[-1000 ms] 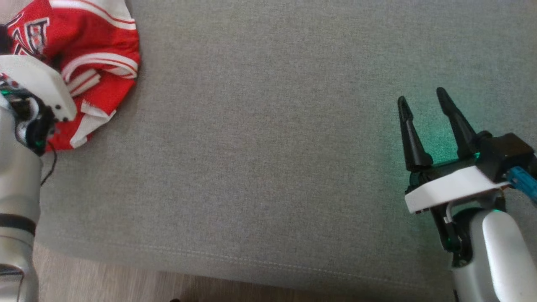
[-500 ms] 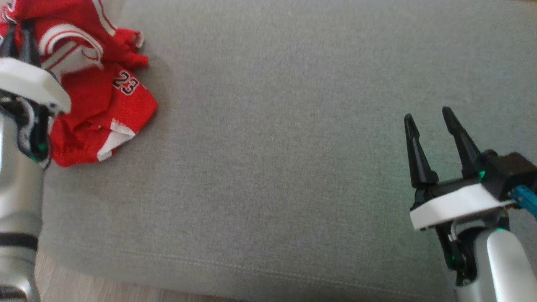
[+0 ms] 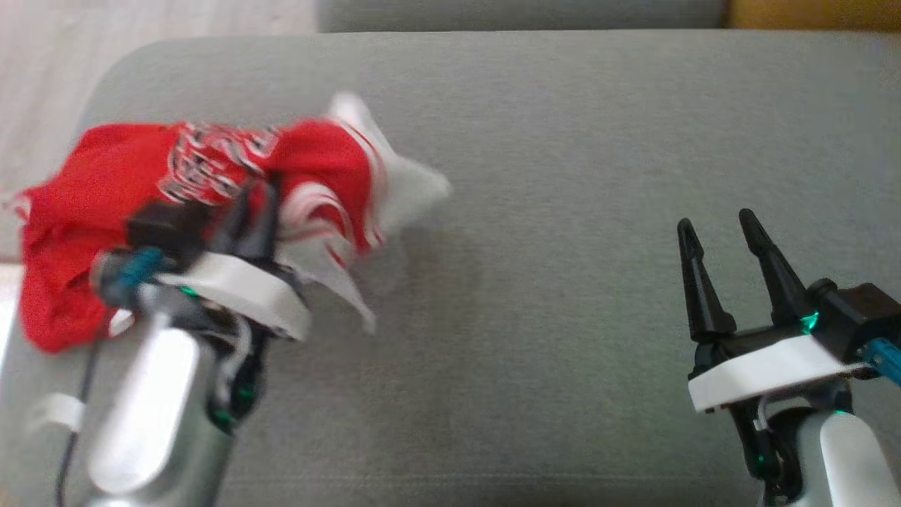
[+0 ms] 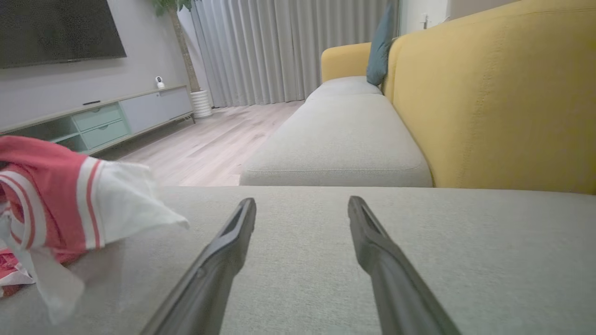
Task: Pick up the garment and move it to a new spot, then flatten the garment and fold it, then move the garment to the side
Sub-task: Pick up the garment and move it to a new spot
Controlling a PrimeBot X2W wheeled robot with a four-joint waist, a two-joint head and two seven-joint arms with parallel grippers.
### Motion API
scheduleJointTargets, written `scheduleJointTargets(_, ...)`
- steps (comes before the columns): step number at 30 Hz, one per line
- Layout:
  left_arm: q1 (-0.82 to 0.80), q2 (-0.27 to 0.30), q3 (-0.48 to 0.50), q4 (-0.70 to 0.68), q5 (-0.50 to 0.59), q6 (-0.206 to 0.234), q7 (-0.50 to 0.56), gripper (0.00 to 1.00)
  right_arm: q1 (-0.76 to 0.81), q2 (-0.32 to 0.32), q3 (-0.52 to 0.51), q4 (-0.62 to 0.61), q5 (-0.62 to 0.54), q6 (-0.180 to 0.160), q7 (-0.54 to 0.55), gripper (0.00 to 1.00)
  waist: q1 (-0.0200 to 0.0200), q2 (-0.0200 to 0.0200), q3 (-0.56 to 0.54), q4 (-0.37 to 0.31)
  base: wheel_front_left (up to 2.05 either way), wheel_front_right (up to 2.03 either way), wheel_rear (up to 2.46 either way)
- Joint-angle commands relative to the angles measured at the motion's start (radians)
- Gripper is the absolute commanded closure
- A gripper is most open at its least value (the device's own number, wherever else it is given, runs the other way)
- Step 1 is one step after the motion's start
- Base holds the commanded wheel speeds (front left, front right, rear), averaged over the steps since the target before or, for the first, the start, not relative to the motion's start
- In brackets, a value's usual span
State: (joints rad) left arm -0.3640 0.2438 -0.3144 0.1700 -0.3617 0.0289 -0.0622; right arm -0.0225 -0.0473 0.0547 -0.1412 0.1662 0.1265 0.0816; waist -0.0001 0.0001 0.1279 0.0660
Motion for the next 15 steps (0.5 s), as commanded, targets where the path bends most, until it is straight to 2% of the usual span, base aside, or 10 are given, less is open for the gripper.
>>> scheduleJointTargets(1, -0.047, 0.013, 0.023, -0.062, -0.003, 0.007, 0.008, 1.00, -0.022, -0.003, 0.020, -0.047, 0.000, 0.004, 0.006, 0.00, 0.0001, -0.0001, 0.007, -0.066, 0.00, 0.00, 0.00)
scheduleJointTargets(7, -0.043, -0.078, -0.087, -0.100, -0.004, -0.014, 0.039, 1.00, -0.038, -0.003, 0.025, -0.053, 0.013, 0.004, 0.002, 0.00, 0.0001, -0.0001, 0.047, -0.196, 0.00, 0.00, 0.00)
scheduleJointTargets(15, -0.160, -0.171, -0.208, -0.021, 0.001, -0.050, 0.006, 1.00, -0.054, -0.003, 0.020, -0.044, 0.039, 0.004, -0.023, 0.00, 0.0001, -0.0001, 0.116, -0.344, 0.00, 0.00, 0.00)
